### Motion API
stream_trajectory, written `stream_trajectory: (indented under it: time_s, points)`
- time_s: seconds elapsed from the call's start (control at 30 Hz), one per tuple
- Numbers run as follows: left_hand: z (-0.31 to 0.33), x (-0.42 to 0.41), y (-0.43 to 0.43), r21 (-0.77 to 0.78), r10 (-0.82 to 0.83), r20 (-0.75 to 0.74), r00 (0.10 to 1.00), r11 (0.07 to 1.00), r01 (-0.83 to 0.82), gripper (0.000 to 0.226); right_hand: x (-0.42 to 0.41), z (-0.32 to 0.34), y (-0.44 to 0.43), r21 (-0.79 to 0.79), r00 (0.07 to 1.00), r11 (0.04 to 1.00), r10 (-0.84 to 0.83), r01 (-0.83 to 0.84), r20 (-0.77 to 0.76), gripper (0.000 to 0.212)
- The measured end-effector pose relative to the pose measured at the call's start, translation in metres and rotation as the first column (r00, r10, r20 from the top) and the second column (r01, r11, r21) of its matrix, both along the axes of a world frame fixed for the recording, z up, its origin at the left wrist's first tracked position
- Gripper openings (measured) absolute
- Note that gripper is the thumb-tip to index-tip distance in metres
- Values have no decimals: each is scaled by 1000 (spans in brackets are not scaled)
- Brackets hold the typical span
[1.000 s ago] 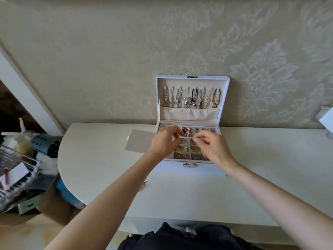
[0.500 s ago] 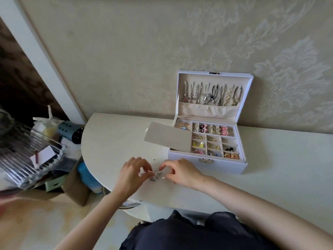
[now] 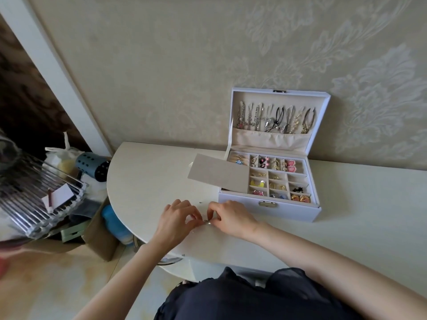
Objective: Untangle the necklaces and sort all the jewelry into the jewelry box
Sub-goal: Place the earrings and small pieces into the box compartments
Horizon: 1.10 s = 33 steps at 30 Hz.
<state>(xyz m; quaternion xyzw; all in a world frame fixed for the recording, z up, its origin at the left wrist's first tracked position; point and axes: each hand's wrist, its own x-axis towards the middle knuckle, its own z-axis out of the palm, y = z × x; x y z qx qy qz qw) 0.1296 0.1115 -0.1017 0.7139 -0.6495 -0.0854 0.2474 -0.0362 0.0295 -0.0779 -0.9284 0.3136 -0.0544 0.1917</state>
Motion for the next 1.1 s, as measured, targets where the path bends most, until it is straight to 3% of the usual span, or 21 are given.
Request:
stream_trajectory:
  time_s: [0.13, 0.3, 0.47, 0.7, 0.9, 1.1]
  points:
    - [3, -1, 0, 15, 7, -24, 1000, 1000, -7, 12, -3, 1, -1, 51, 999, 997, -53, 53, 2, 14]
    - [5, -2, 2, 35, -40, 35, 999, 999, 39, 23, -6, 1, 0, 106, 995, 990, -98, 95, 27, 12]
    - [3, -3, 1, 10, -46, 66, 997, 999, 46, 15, -10, 2, 0, 137, 985, 982, -147, 133, 95, 8]
    - [13, -11, -10, -120, -63, 30, 998, 991, 66, 18, -22, 16, -3, 155, 949, 973, -205, 171, 238, 1]
    - [35, -43, -41, -253, -135, 12, 991, 958, 134, 28, -53, 25, -19, 190, 880, 944, -321, 269, 350, 5]
    - [53, -82, -90, -260, -198, -16, 980, 947, 187, 28, -93, 35, -41, 157, 758, 874, -479, 460, 442, 14]
